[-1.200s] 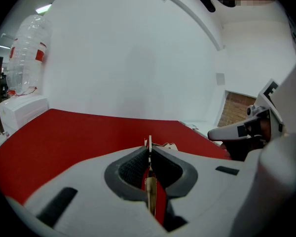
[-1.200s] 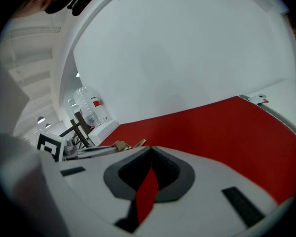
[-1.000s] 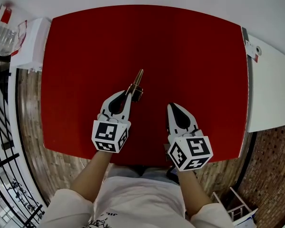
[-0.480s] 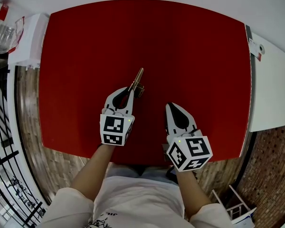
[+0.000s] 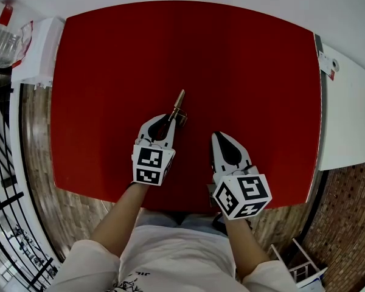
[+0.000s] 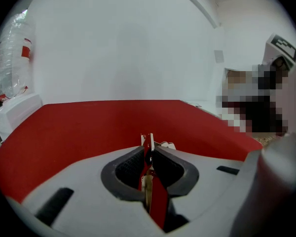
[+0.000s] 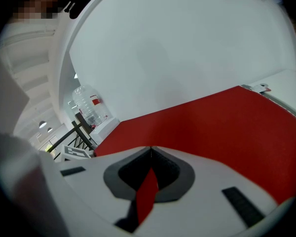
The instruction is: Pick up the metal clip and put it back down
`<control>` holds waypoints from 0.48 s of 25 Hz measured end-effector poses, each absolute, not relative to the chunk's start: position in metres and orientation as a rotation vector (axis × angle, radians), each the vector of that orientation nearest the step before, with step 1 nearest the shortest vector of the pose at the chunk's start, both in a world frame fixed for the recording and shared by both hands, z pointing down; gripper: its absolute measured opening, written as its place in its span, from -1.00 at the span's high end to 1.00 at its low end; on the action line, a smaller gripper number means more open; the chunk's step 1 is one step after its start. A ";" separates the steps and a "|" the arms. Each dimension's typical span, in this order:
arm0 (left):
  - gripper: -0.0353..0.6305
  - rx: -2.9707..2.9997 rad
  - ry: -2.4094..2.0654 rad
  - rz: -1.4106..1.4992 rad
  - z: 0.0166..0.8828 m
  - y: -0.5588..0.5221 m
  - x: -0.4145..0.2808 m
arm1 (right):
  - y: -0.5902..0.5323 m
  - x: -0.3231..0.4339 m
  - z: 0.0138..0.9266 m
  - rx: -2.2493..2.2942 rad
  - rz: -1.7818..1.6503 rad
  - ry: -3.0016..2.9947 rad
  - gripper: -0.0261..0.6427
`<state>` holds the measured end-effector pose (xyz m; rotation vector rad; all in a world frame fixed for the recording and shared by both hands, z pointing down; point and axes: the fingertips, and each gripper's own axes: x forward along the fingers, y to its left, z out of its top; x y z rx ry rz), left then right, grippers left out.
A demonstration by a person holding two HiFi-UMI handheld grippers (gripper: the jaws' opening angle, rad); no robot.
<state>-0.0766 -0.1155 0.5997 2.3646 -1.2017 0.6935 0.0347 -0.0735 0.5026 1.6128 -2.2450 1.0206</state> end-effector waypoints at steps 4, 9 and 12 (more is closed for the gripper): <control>0.58 2.384 -1.116 0.734 0.608 -0.106 -0.065 | -0.073 0.034 0.502 1.615 1.023 -2.244 0.90; 0.45 2.397 -1.043 0.788 0.619 -0.094 -0.050 | -0.070 0.042 0.502 1.625 1.026 -2.240 0.90; 0.34 2.407 -1.022 0.802 0.621 -0.091 -0.047 | -0.068 0.046 0.504 1.633 1.035 -2.236 0.90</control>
